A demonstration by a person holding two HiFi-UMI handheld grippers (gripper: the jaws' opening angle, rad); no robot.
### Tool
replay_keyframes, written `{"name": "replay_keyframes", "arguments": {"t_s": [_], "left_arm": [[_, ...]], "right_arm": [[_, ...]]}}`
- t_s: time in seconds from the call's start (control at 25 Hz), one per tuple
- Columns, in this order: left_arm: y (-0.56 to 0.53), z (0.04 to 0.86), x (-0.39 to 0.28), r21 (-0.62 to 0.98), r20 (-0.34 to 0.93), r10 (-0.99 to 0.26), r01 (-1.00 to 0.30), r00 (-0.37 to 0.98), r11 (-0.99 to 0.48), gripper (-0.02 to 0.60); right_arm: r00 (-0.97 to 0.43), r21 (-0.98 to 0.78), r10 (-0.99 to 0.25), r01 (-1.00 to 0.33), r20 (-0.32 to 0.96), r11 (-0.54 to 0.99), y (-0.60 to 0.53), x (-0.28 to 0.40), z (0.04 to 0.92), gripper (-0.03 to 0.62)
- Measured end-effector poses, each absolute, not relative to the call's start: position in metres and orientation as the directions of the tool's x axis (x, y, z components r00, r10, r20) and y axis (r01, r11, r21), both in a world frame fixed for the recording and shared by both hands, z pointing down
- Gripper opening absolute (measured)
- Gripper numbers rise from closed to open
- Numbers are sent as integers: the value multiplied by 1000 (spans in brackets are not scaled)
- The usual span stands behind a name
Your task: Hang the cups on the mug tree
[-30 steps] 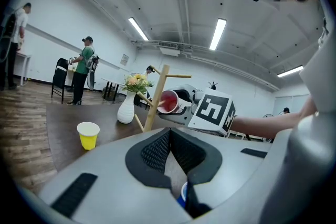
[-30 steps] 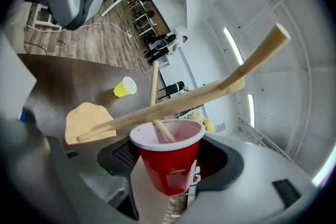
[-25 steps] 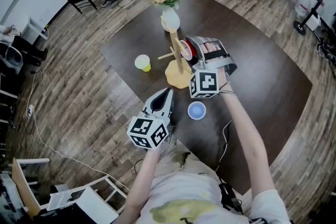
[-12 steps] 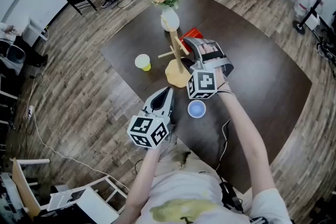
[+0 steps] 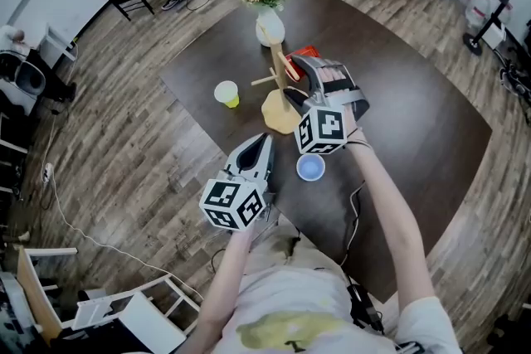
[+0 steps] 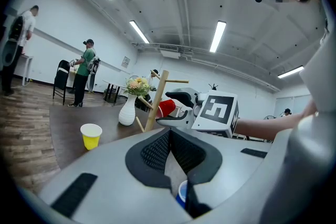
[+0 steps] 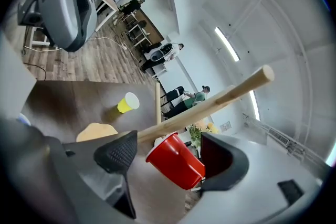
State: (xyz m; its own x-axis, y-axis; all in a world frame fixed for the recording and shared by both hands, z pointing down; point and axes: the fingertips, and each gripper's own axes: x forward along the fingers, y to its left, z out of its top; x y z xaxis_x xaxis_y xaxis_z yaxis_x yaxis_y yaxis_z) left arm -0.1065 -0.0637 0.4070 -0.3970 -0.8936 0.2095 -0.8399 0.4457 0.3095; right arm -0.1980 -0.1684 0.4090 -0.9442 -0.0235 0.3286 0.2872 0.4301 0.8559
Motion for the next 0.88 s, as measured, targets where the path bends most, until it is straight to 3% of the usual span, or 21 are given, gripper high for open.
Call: {"name": "replay_keyframes", "arguments": {"t_s": [0.24, 0.6, 0.88], "left_arm": [[-59, 405, -100, 309, 200, -893, -840, -402, 447, 23], [-51, 404, -91, 309, 195, -889, -834, -414, 456, 23], [-45, 406, -83, 309, 198, -884, -829, -424, 467, 23]], "right_arm": [[-949, 836, -33, 260, 314, 483, -167, -182, 406, 342], [-956, 763, -51, 197, 288, 615, -167, -144, 407, 69], [-947, 611, -33, 179, 319, 771, -168, -111, 420, 25]]}}
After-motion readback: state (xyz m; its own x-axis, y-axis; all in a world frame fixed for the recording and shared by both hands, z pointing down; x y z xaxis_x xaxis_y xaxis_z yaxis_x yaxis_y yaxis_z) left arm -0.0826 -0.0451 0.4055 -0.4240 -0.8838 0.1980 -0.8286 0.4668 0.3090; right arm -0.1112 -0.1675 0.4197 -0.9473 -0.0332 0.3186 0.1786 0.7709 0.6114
